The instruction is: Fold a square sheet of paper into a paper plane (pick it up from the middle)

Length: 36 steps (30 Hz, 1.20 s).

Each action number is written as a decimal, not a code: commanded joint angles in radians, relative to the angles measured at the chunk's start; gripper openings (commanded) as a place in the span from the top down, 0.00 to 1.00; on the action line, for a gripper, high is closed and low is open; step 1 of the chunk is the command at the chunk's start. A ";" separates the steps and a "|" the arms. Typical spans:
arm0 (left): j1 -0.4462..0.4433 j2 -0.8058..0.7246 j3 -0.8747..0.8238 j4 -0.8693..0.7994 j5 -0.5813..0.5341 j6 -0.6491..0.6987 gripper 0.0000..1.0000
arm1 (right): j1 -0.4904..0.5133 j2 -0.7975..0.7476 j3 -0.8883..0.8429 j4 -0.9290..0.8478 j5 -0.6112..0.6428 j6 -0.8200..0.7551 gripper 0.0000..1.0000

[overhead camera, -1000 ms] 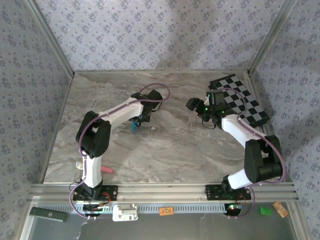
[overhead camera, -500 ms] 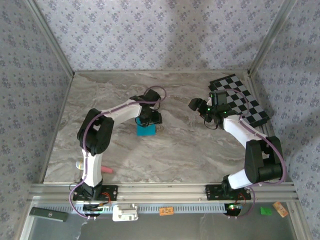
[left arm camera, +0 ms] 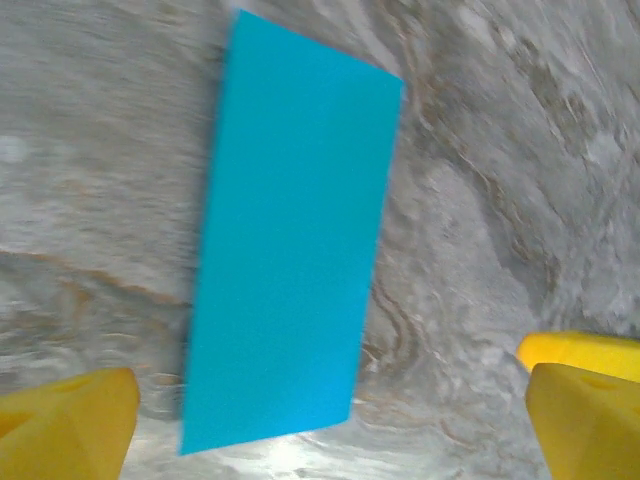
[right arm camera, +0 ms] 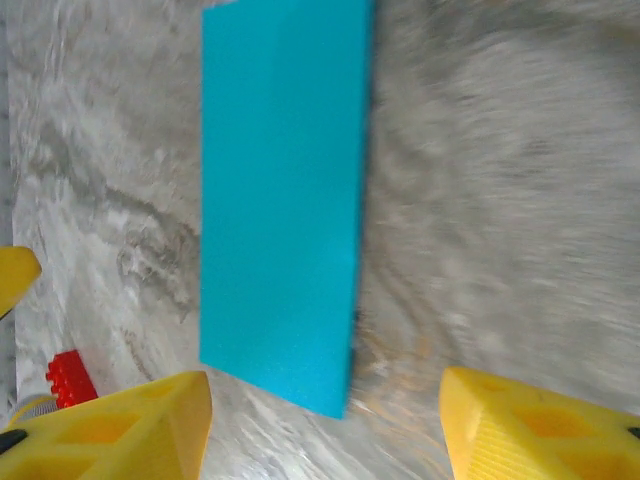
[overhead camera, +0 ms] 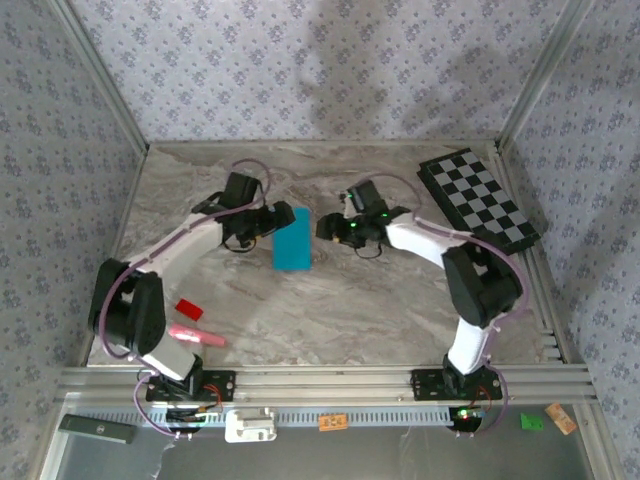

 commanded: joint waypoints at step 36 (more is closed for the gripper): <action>0.112 0.153 -0.243 0.264 0.419 -0.119 0.56 | 0.049 0.354 0.287 -0.212 -0.070 -0.051 0.45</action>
